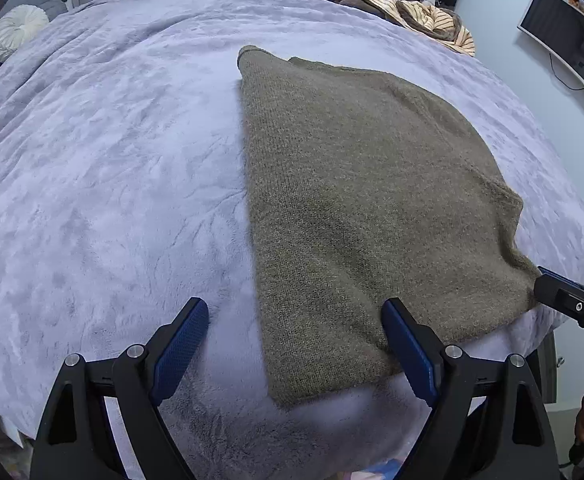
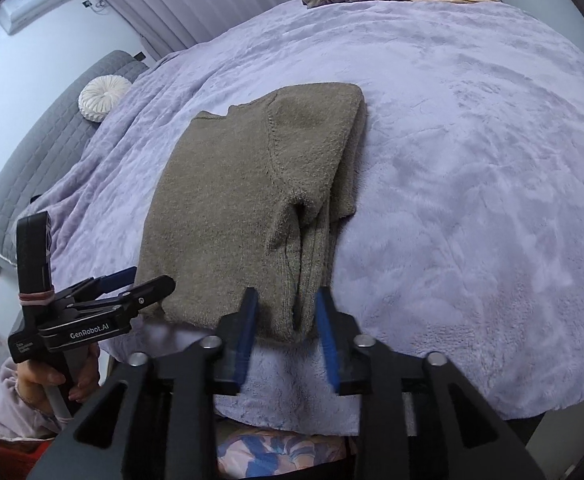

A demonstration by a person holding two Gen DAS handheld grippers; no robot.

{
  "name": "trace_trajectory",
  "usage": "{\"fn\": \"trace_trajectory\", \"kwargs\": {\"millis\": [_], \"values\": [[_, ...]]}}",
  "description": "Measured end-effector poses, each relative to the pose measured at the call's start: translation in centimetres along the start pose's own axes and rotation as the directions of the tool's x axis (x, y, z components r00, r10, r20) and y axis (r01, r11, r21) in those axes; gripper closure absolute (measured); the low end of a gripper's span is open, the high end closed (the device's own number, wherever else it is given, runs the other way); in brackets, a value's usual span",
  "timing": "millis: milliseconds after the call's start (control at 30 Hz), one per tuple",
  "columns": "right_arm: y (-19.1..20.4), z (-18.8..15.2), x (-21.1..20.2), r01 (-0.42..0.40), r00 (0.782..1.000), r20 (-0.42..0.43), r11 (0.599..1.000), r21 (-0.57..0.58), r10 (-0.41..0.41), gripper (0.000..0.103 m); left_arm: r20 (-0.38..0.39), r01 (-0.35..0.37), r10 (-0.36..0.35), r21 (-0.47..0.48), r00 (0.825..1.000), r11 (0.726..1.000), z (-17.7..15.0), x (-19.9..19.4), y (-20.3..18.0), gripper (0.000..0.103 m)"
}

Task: Fold small clothes
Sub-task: 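Lift both tools away from the folded sweater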

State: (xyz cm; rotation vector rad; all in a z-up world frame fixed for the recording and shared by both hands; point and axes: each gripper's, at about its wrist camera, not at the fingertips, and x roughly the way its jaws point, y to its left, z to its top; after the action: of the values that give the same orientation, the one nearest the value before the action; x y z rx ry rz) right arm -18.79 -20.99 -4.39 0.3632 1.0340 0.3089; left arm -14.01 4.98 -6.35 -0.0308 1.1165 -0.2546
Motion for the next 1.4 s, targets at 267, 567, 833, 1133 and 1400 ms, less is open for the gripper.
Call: {"fn": "trace_trajectory", "kwargs": {"millis": [267,567,833,1133,1400], "values": [[0.0,1.0,0.2,0.053,0.998,0.015,0.998,0.018,-0.053,0.096,0.006,-0.095,0.095,0.022,0.995,0.995,0.2,-0.1,1.5,0.014],[-3.9,-0.8,1.8,0.084,0.995,-0.054,0.990,0.113,-0.079,0.096,-0.035,-0.019,0.018,-0.020,0.999,1.000,-0.9,0.4,2.9,0.010],[-4.7,-0.1,-0.4,0.013,1.000,0.025,0.983,0.185,-0.018,0.095,-0.040,-0.043,0.041,-0.029,0.998,0.999,-0.4,-0.1,2.6,0.010],[-3.3,1.9,-0.5,0.020,0.999,0.028,0.987,0.158,-0.025,0.095,-0.032,-0.061,0.060,-0.034,0.998,0.998,0.2,-0.8,2.5,0.010],[-1.6,3.6,0.1,0.082,0.997,-0.006,0.990,0.114,-0.082,0.079,-0.027,-0.081,0.080,-0.043,0.996,0.996,1.9,-1.7,2.0,0.010]]}}
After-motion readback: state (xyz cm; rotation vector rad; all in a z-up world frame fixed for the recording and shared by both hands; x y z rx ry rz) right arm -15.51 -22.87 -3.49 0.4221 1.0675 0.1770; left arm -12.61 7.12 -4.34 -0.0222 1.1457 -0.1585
